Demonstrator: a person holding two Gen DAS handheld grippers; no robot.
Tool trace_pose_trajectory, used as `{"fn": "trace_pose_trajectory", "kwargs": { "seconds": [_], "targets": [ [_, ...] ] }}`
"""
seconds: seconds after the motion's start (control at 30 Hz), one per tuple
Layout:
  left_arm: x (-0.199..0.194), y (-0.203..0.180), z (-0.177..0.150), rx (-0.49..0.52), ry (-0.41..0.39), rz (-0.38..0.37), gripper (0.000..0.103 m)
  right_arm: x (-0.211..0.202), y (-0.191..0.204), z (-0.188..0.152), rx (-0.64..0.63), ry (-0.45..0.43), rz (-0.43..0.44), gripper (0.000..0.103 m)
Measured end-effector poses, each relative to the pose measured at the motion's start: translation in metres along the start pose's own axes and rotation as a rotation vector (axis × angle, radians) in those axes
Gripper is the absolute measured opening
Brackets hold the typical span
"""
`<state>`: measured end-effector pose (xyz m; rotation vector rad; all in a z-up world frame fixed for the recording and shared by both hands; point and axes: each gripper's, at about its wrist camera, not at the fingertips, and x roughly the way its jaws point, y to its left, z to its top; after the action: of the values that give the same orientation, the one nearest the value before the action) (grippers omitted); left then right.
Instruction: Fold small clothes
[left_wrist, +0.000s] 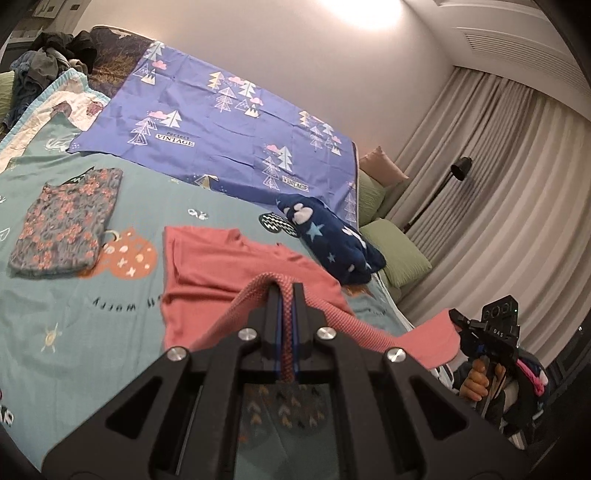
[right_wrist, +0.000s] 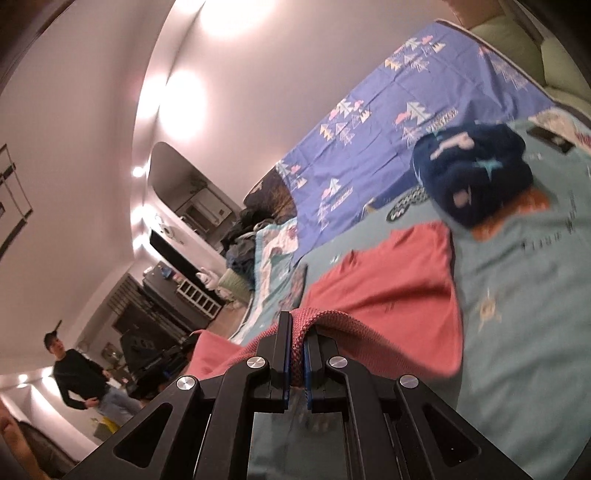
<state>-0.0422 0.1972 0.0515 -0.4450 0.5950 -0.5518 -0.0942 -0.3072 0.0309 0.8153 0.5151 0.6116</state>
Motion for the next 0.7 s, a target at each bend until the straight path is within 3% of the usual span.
{"fn": "trace_pose_trajectory", "kwargs": {
  "seconds": [0.4, 0.7],
  "targets": [
    [0.102, 0.025, 0.074, -0.049, 0.039, 0.106, 0.005, 0.09, -0.043, 0.093, 0.027, -0.011, -0.109, 0.004],
    [0.199, 0.079, 0.072, -0.146, 0.181, 0.213, 0.005, 0.163, -0.109, 0.109, 0.087, 0.08, -0.257, 0.005]
  ]
}}
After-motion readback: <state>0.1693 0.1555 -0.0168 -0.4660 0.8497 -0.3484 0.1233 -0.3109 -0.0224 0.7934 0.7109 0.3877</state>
